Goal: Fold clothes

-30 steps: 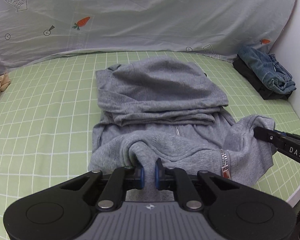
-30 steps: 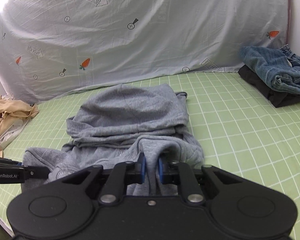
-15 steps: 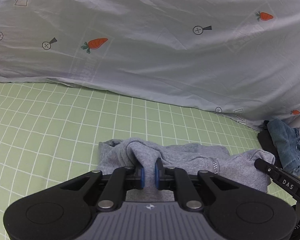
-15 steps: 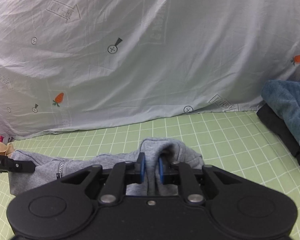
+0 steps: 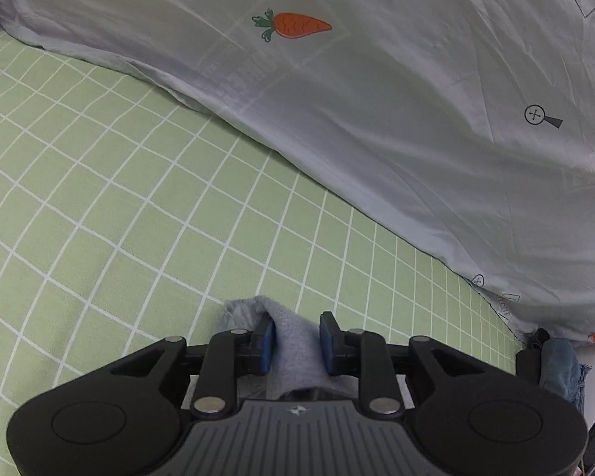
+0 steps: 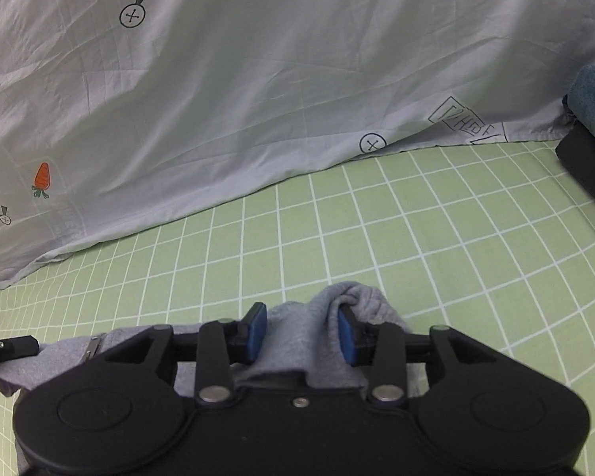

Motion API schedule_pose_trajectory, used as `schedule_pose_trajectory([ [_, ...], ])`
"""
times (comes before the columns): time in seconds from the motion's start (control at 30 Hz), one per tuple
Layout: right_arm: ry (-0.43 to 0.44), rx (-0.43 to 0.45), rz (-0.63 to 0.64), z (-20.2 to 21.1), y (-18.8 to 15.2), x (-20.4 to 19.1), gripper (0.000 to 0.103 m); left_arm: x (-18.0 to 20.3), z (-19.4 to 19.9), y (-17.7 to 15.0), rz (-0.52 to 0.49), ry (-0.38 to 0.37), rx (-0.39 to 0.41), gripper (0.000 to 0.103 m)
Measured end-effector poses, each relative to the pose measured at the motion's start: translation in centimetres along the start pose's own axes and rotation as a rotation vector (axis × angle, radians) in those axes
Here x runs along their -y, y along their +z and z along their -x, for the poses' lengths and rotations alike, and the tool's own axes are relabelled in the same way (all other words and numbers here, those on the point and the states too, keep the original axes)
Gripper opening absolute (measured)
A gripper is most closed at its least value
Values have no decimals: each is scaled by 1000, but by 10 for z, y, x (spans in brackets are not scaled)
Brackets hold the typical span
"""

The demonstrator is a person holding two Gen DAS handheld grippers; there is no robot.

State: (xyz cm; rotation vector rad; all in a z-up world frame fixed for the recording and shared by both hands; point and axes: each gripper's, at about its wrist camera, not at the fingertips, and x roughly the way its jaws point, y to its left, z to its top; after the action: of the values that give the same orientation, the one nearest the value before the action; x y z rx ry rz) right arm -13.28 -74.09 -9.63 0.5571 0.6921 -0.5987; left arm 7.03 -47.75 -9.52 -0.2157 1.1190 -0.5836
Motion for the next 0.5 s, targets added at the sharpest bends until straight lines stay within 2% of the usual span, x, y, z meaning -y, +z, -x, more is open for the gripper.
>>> schedule_pose_trajectory([
  [0.03, 1, 21, -5, 1, 5, -1, 53, 2, 3, 4, -19, 62, 41, 63],
  [0.07, -2, 47, -5, 4, 9, -1, 65, 3, 7, 9, -44, 115, 79, 67],
  [0.1, -11, 84, 2, 8, 12, -3, 72, 3, 11, 11, -67, 143, 103, 68],
  [0.13, -28, 125, 19, 14, 14, -5, 86, 2, 14, 12, -88, 151, 112, 68],
  [0.17, -51, 164, 48, 21, 16, -7, 91, 2, 18, 11, -107, 151, 111, 70],
  [0.23, -77, 172, 100, 27, 16, -8, 92, 0, 24, 8, -148, 148, 104, 81],
  [0.33, -95, 120, 125, 29, 4, -1, 93, 1, 25, -11, -208, 136, 52, 85],
  [0.43, -86, 34, 97, 29, -19, 11, 94, 1, 18, -37, -261, 136, -34, 88],
  [0.5, -81, -27, 67, 27, -37, 21, 101, -4, 12, -56, -281, 132, -97, 88],
])
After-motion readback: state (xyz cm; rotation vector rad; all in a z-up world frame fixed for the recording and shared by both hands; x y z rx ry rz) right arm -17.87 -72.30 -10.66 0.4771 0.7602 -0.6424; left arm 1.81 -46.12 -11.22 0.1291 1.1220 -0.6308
